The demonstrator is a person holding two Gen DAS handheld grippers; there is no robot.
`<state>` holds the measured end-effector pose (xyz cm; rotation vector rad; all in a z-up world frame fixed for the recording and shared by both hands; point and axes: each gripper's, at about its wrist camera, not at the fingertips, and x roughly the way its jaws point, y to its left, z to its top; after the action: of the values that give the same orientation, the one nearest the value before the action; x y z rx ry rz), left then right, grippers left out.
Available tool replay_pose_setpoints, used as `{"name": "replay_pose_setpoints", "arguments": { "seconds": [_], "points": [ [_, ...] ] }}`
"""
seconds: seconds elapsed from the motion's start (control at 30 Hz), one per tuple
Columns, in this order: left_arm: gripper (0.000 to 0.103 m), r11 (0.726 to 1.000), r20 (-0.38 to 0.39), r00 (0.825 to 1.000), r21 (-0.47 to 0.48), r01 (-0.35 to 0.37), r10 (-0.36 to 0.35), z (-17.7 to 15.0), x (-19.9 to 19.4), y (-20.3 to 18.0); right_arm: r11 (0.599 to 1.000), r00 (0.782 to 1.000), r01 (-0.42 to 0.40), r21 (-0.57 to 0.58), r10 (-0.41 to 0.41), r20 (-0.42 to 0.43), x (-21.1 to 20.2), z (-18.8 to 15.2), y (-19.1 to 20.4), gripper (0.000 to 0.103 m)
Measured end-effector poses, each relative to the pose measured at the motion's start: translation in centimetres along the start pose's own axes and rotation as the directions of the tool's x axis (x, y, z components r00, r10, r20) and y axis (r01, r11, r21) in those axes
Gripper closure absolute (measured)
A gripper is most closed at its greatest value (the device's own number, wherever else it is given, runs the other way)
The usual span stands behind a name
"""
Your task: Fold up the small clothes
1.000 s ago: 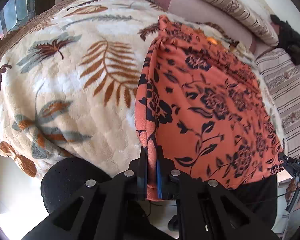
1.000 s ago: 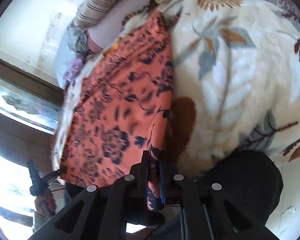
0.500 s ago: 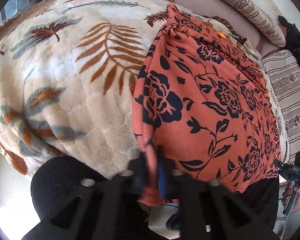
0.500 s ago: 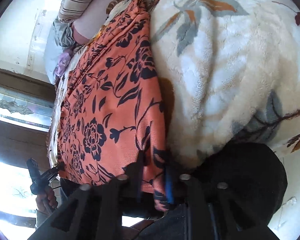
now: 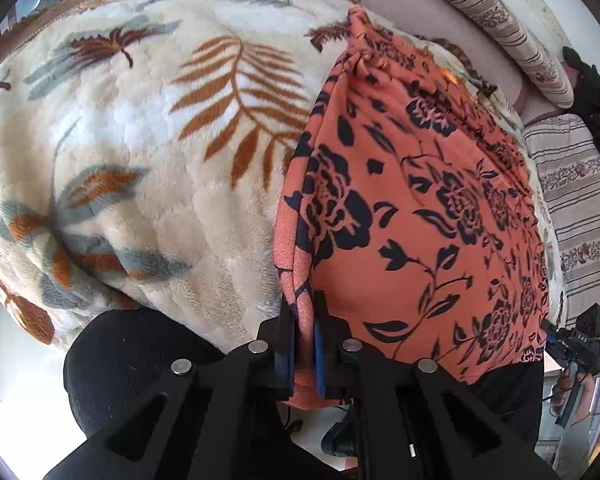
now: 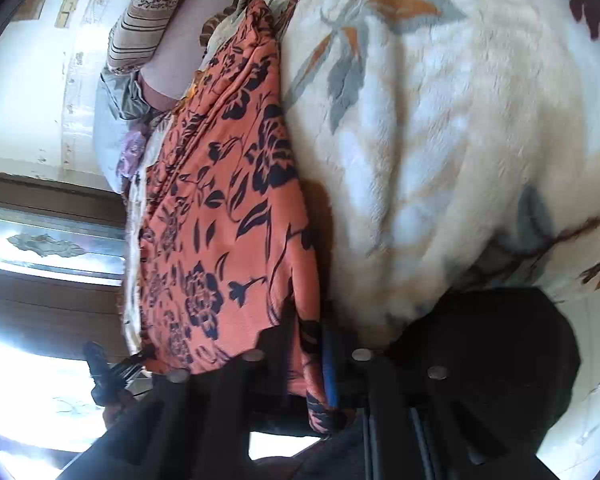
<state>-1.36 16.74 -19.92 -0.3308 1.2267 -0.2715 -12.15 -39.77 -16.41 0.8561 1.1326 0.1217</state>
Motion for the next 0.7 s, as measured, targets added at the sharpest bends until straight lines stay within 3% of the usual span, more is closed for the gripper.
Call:
{"name": "replay_pose_setpoints", "arguments": {
  "seconds": [0.07,0.1,0.13,0.17,0.2,0.33,0.47,0.53,0.63,0.7],
  "points": [
    [0.093,0.999,0.013,0.999,-0.035,0.033,-0.033,0.2,0.1,0.6,1.000,1.000,-0.024,-0.009,0.024,-0.013,0.5,0.2,0.1,0.060],
    [0.093,0.998,0.010,0.999,-0.039,0.039,-0.039,0.3,0.1,0.7,1.000,1.000,-0.010,-0.024,0.010,-0.015,0.6,0.2,0.5,0.060],
    [0.093,0.999,0.010,0.999,-0.029,0.036,-0.036,0.3,-0.1,0.5,0.998,0.999,0.023,-0.061,-0.025,-0.024,0.8,0.2,1.1,0.065],
    [0.095,1.000,0.011,1.000,-0.013,0.029,-0.029,0.3,-0.2,0.3,0.995,0.998,0.056,-0.079,-0.059,-0.034,1.0,0.3,1.7,0.087],
    [0.096,1.000,0.013,1.000,0.006,0.018,-0.018,0.3,-0.4,-0.1,0.995,0.997,0.062,-0.076,-0.066,-0.048,1.0,0.4,1.8,0.097],
    [0.097,0.999,0.040,0.999,0.044,0.018,-0.019,0.3,-2.0,-1.2,0.997,0.999,0.018,-0.072,-0.020,-0.029,-0.7,0.6,3.4,0.097],
    [0.097,0.999,-0.040,0.999,0.033,-0.019,0.020,1.0,-0.3,-0.4,0.999,0.995,0.036,-0.023,-0.038,-0.089,1.1,0.8,1.8,0.097],
    [0.097,0.997,-0.031,0.999,0.071,-0.011,0.014,2.5,-0.9,-1.7,0.999,0.994,-0.007,0.041,0.011,-0.111,1.5,1.5,0.9,0.097],
    [0.097,0.990,0.059,0.994,0.108,0.088,-0.095,7.3,-4.4,-4.3,0.992,0.992,-0.126,-0.001,0.126,-0.023,-1.1,4.8,4.2,0.097],
    [0.097,0.978,0.147,0.977,0.161,0.130,-0.154,12.2,-6.7,-6.5,0.979,0.977,-0.197,-0.059,0.201,0.068,-3.1,9.4,7.2,0.097]
  ]
}}
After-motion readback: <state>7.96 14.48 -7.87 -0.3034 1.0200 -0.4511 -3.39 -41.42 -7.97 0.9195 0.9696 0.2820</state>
